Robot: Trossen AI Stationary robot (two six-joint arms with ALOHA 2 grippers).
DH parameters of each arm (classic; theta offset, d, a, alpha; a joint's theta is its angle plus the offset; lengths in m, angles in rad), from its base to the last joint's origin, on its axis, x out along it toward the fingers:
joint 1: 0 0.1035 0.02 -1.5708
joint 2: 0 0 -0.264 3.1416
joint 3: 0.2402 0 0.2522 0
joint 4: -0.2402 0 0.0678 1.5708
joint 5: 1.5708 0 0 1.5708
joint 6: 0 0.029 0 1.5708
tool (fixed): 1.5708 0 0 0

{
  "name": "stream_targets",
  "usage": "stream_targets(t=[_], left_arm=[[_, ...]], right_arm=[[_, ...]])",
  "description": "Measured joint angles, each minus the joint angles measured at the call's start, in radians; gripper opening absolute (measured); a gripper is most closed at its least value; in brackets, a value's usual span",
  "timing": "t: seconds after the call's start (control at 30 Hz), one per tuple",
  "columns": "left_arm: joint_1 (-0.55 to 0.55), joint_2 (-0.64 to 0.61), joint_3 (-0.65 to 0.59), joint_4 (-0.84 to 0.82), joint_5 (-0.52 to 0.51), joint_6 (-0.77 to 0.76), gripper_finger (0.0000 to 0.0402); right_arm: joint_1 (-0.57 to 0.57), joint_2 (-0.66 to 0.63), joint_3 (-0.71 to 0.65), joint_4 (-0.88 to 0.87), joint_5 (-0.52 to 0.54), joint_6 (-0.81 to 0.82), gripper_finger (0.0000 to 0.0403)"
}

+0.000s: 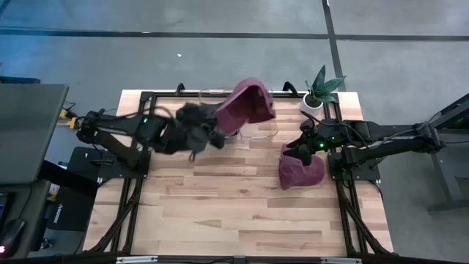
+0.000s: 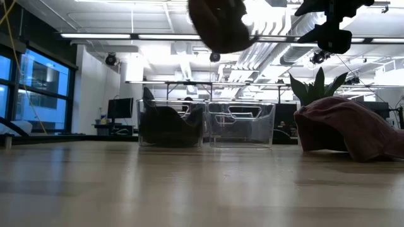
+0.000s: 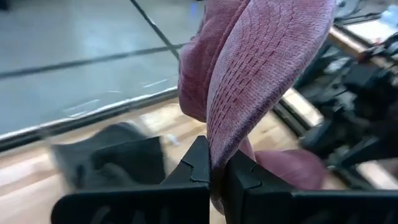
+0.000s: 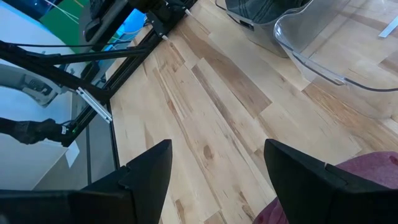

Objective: Pick & Place hat
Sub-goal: Put the left red cap into the right transparent bin

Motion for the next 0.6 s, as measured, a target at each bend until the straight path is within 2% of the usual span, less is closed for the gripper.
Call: stream_targets(t=[0.13, 0.27, 0.6], left_arm=[[0.112, 0.000, 0.000, 0.140, 0.095, 0.087, 0.0000], [0.218, 0.000, 0.000, 0.239, 0.239, 0.133, 0.0000], [0.414, 0.000, 0.000, 0.246, 0.490, 0.180, 0.0000]], right_arm=[[0.000, 0.000, 0.000, 0.000, 0.000, 0.000, 0.0250], [0.000, 0.000, 0.000, 0.000, 0.000, 0.000, 0.0250], [0.000, 0.000, 0.000, 0.000, 0.000, 0.000, 0.0250]])
